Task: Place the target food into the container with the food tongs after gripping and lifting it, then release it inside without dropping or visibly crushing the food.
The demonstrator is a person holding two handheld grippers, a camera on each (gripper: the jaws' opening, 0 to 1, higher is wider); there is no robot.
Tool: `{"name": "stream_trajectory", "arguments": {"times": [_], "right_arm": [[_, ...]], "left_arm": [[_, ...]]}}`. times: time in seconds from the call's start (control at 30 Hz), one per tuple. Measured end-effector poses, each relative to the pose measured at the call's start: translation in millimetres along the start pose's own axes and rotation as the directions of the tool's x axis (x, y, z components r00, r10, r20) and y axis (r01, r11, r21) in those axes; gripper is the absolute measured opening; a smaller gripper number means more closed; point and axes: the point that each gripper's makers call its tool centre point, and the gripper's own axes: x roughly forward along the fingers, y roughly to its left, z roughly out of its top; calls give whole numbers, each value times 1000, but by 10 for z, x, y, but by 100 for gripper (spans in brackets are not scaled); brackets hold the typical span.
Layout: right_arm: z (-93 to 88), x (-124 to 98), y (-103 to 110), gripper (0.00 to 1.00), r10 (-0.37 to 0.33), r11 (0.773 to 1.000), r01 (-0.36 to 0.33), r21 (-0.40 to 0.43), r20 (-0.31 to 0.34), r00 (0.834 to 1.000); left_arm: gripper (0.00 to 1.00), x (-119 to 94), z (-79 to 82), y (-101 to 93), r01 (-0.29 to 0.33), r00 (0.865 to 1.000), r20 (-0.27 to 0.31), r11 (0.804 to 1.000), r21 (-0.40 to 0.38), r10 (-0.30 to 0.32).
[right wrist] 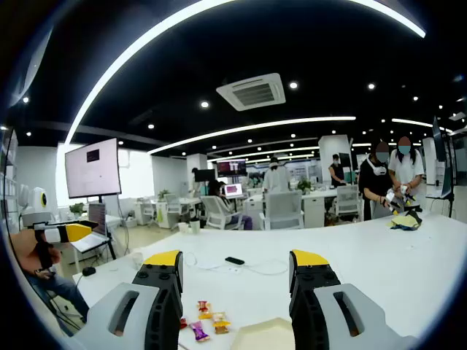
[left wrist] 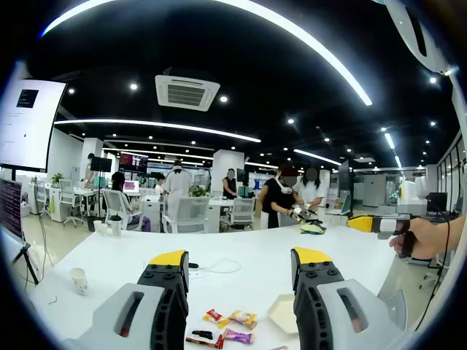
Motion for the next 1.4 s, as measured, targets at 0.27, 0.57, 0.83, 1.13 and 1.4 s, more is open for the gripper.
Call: {"name": "stream_trajectory", "arguments": {"times": [0.27,0.57,0.83,1.13,1.4], "right_arm": [[10,28,52,59,8,1000,-8,1,2,1000],[-32,-11,82,59,12,1000,-12,19,5,1000],[-58,57,188,59,41,999,-41,9,-16,999],[-83,59,252,59,54,999,-54,8,-21,998],[-78,13,145,59,29,1000,-28,7,-19,999]], "left_arm": [[56,-44,18,61,-12,1000,7,1000,0,12],[56,-77,55,62,-12,1000,9,1000,7,12],[57,-209,-62,155,-46,999,-3,999,-27,46],[57,-202,-49,185,-42,999,0,999,-20,42],[57,-139,-73,117,-16,1000,-4,1000,-22,16]]}}
